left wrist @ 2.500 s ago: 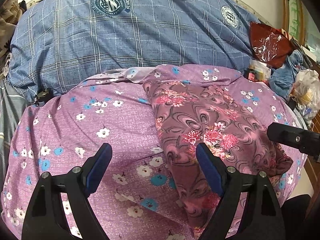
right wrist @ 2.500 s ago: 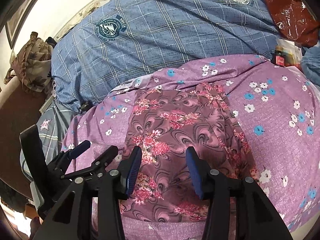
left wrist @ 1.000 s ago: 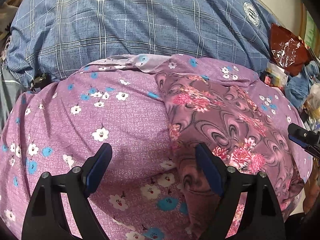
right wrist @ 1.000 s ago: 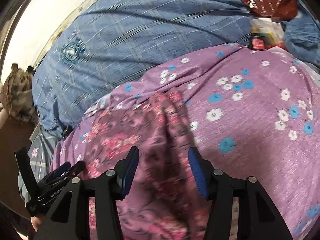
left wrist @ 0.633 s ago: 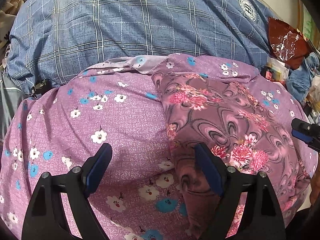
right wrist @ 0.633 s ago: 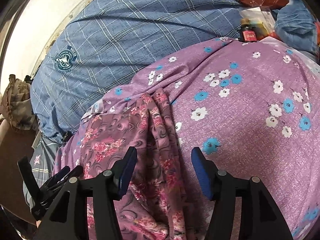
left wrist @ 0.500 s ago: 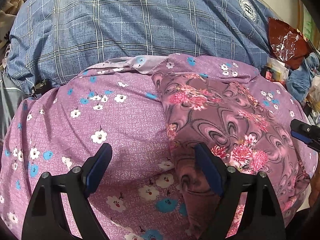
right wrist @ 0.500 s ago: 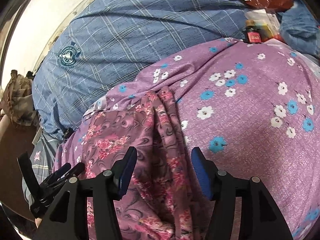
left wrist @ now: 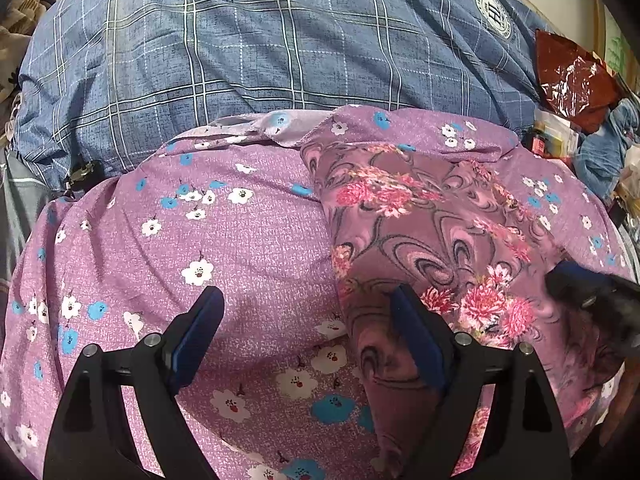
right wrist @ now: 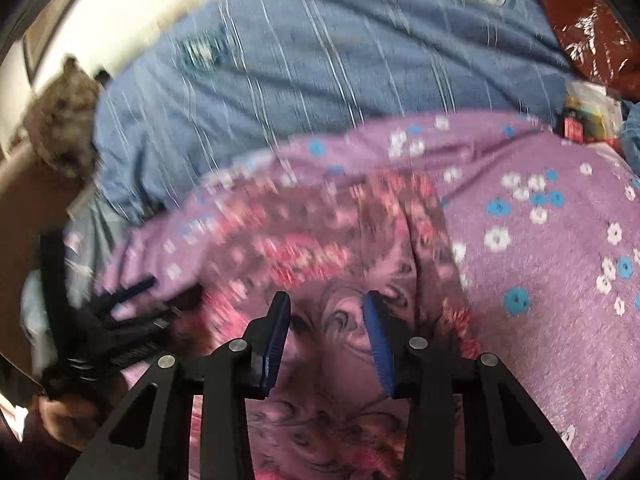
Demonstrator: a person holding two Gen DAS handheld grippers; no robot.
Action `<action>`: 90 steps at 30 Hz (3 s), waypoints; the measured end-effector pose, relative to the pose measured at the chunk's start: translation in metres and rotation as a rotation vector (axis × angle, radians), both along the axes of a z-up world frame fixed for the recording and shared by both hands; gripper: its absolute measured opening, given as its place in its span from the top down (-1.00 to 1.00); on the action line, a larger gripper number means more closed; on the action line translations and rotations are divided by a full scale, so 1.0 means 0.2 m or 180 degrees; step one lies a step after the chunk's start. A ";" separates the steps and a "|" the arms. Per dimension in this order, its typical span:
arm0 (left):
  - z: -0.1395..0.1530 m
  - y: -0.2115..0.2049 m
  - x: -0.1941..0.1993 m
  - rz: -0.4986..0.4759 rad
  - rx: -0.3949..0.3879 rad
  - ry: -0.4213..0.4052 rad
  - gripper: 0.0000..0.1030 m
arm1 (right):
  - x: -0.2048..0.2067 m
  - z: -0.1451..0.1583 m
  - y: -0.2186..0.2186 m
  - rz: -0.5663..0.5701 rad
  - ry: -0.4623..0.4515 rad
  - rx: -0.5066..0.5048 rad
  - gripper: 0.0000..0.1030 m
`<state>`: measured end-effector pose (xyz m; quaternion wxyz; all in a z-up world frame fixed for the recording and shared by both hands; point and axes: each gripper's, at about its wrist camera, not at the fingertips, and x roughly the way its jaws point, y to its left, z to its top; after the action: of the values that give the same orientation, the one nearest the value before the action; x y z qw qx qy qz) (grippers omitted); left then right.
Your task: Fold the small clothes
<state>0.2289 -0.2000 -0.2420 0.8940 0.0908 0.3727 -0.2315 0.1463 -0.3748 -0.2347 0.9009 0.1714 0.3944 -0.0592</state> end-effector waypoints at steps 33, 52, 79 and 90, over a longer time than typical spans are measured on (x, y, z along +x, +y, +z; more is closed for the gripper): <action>0.04 0.02 0.03 -0.0171 -0.0469 0.0292 -0.68 | -0.10 0.07 -0.33 -0.0665 -0.0230 0.0128 -0.20; -0.01 -0.05 0.00 -0.0197 -0.0201 0.0168 -0.69 | -0.05 0.12 -0.01 -0.0485 -0.0059 -0.1081 -0.13; 0.04 0.03 0.03 -0.0040 -0.0329 0.0142 -0.69 | -0.04 0.11 -0.02 -0.0501 -0.0031 -0.1160 -0.13; 0.03 0.04 0.04 0.0001 -0.0350 0.0179 -0.69 | -0.05 0.11 -0.03 -0.0520 -0.0019 -0.1199 -0.13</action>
<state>0.2377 -0.1921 -0.2362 0.8868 0.0349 0.3844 -0.2541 0.1355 -0.3808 -0.2128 0.9104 0.0314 0.3584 -0.2043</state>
